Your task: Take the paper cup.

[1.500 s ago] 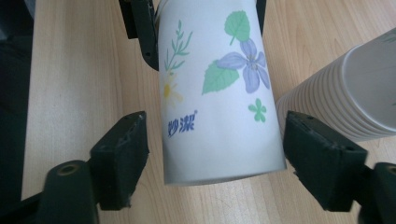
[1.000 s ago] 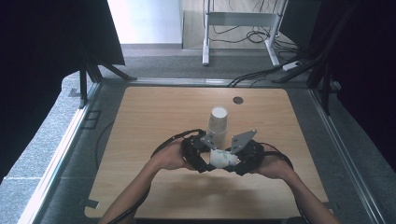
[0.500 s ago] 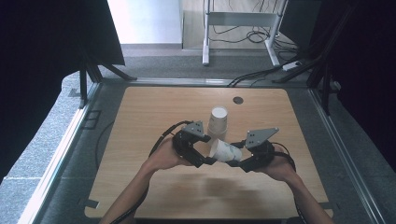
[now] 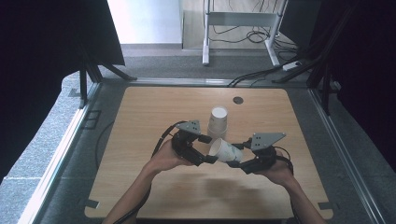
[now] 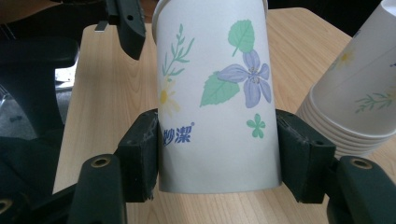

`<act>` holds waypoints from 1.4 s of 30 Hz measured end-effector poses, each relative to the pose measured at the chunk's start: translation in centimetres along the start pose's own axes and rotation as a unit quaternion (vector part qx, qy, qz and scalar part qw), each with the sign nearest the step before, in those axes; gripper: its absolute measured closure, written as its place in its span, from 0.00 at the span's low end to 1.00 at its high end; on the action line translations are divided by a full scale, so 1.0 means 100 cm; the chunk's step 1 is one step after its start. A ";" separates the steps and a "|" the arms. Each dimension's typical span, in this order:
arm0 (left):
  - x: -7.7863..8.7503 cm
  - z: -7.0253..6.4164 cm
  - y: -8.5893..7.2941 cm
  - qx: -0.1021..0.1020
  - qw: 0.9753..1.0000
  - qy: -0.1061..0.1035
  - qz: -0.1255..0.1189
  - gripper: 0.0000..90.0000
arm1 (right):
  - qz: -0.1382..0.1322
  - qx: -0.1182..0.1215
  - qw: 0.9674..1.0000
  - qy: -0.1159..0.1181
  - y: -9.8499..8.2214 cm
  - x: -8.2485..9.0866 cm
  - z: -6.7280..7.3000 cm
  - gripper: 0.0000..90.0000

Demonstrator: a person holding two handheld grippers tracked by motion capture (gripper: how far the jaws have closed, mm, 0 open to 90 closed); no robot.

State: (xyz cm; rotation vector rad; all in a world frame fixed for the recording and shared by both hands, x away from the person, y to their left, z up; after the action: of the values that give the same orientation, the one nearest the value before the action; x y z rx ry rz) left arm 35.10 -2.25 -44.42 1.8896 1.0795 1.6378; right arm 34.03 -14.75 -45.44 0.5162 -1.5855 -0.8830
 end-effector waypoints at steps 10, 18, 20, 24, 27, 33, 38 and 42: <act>-0.004 -0.001 0.002 0.002 0.999 -0.035 -0.018 0.26 | -0.004 0.007 1.000 0.006 0.001 -0.002 0.003 0.41; -0.002 -0.001 0.002 0.000 0.999 -0.038 -0.025 0.38 | -0.003 0.003 1.000 0.012 0.001 -0.001 0.001 0.41; -0.002 -0.001 0.002 0.001 0.999 -0.037 -0.027 0.40 | -0.002 0.001 1.000 0.013 0.001 -0.002 0.001 0.41; 0.000 -0.001 0.002 0.001 0.999 -0.037 -0.031 0.43 | -0.004 -0.003 1.000 0.018 0.002 -0.003 0.001 0.41; 0.000 0.000 0.002 0.000 0.999 -0.035 -0.030 0.44 | -0.001 -0.005 1.000 0.021 0.001 -0.004 0.000 0.40; 0.000 0.000 0.002 -0.005 1.000 -0.024 -0.019 0.44 | 0.010 -0.010 1.000 0.020 0.001 -0.006 -0.001 0.32; 0.001 0.003 0.003 -0.016 1.000 0.012 0.023 0.44 | 0.054 -0.004 0.999 0.004 -0.001 -0.009 -0.005 0.22; 0.000 0.004 0.005 -0.030 0.997 0.039 0.066 0.44 | 0.098 0.010 0.995 -0.015 -0.002 -0.014 -0.008 0.21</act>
State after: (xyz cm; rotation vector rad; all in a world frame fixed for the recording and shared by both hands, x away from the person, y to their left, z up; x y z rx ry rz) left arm 35.62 -2.48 -44.09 1.9095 0.9412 1.8094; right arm 35.05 -14.09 -46.46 0.3547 -1.6428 -0.7305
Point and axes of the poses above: each handheld gripper's, and its own axes: x roughly backward along the jaws, y roughly out of its top, z roughly to its left, the point moved 9 cm from there along -x, roughly forward along the jaws, and after that the axes turned 9 degrees about z, right-handed, at the moved point
